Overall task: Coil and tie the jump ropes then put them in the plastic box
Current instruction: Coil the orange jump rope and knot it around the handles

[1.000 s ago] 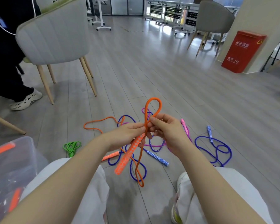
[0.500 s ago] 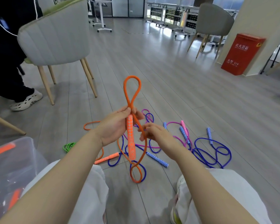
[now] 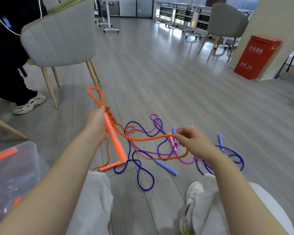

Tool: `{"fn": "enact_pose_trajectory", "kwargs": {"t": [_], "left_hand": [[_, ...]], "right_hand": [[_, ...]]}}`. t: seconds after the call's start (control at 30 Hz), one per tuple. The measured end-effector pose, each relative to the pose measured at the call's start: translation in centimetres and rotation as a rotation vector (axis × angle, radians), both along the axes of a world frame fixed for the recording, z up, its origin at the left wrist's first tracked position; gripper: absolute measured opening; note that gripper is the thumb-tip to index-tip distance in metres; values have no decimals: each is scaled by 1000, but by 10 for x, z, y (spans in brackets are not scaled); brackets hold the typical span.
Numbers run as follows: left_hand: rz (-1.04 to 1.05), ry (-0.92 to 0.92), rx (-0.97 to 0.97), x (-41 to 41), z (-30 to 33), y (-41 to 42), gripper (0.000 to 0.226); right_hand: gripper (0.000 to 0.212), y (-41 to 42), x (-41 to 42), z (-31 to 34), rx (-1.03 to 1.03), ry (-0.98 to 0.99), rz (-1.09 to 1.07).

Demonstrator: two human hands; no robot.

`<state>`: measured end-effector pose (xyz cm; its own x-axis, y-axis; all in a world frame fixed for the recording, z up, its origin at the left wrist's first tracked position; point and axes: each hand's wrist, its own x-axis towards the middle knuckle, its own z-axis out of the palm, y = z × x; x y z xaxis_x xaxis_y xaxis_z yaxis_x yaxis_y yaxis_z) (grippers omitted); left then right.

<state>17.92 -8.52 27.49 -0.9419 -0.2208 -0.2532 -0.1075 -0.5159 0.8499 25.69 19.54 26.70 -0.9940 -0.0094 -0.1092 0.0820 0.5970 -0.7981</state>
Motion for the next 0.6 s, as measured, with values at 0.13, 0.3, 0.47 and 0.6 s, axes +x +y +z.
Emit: {"fn": "enact_pose_trajectory", "kwargs": {"t": [0.13, 0.3, 0.47, 0.6], "left_hand": [[-353, 52, -392, 22, -1, 26, 29], [-809, 25, -485, 44, -1, 51, 30], [-936, -54, -370, 46, -3, 59, 30], [-981, -49, -427, 47, -6, 59, 32]], "right_hand": [[15, -24, 5, 8, -225, 124, -30], [13, -48, 6, 5, -200, 201, 15], [14, -51, 7, -2, -18, 345, -9], [15, -50, 6, -3, 72, 402, -47]]}}
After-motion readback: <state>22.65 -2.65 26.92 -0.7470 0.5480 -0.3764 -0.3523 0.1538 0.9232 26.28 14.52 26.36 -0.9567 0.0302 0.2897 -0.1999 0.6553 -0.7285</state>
